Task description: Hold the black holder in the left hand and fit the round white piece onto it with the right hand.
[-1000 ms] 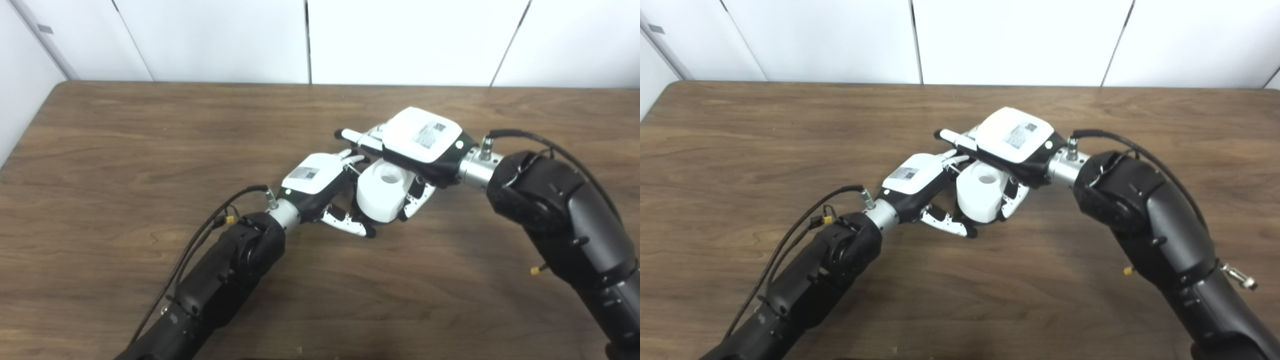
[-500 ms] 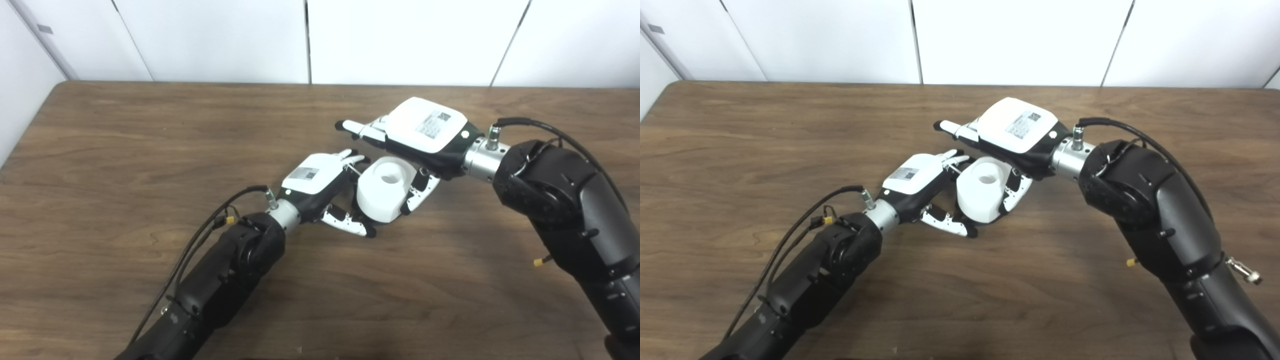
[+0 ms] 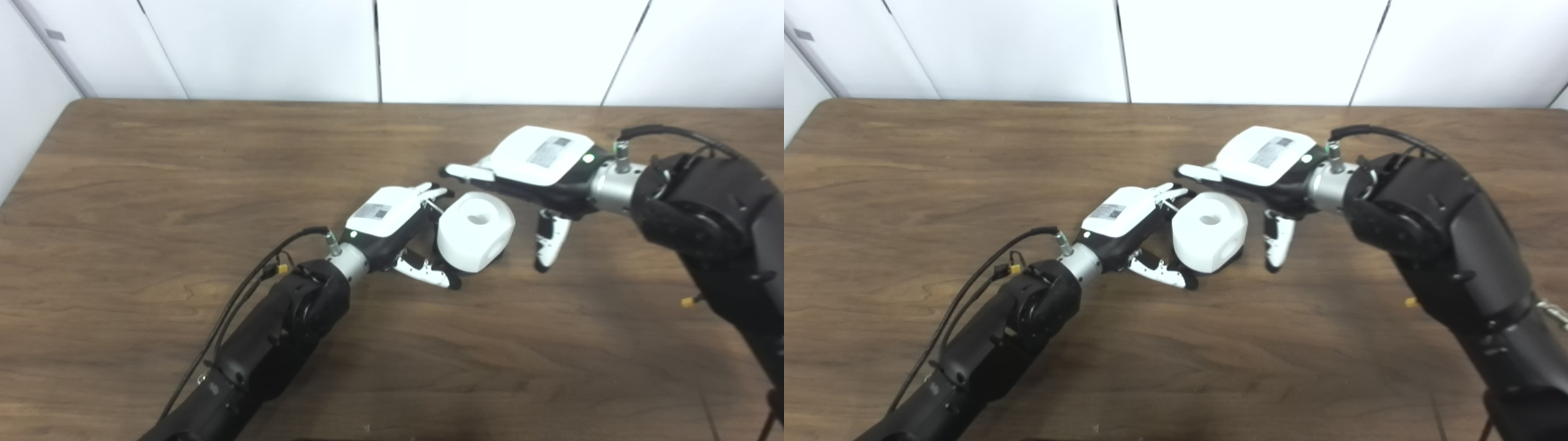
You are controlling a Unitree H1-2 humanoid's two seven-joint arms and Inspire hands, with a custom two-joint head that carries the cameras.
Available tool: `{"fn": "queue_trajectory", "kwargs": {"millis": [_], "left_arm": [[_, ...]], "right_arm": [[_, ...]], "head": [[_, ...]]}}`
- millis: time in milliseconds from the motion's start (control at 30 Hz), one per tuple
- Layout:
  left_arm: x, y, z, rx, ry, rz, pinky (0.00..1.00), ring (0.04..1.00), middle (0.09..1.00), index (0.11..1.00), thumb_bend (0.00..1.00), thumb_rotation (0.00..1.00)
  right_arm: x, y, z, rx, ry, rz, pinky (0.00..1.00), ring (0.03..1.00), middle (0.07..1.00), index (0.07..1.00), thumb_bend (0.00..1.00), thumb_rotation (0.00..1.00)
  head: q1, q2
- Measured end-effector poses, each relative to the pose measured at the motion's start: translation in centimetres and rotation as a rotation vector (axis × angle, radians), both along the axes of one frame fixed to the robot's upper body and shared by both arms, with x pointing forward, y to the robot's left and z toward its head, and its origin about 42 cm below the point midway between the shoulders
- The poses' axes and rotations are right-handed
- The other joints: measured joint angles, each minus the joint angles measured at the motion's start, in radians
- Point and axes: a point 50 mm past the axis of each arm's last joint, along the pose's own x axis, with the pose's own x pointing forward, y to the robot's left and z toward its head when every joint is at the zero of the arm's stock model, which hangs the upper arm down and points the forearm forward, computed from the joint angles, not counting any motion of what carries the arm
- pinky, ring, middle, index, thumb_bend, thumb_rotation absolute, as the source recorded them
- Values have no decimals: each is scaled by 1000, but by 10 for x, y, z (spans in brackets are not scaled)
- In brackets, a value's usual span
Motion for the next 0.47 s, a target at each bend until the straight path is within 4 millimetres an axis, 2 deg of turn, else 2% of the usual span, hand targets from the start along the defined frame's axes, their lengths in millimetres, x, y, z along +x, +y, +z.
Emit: {"fn": "queue_trajectory", "kwargs": {"millis": [133,233,367,433,467], "left_arm": [[0,0,0,0,0,-2,905,970,929,482,525,67],[0,0,0,0,-1,-3,894,965,924,482,525,66],[1,2,-1,0,-10,-6,893,964,921,483,525,66],[2,2,0,-2,-12,-5,896,963,916,485,524,67],[2,2,0,-4,-12,-6,897,963,916,486,524,67]], "right_arm": [[-2,-18,10,-30,5,-55,731,865,893,954,987,132],[0,-41,22,-37,-29,-111,694,845,873,919,962,96],[2,-65,37,72,-148,-173,539,714,766,791,897,92],[6,-73,36,173,-216,-192,473,637,709,738,841,79],[8,-76,32,220,-239,-203,470,633,706,736,835,75]], "head": [[-2,-3],[-3,-5],[-5,-11],[-11,-14],[-11,-14]]}}
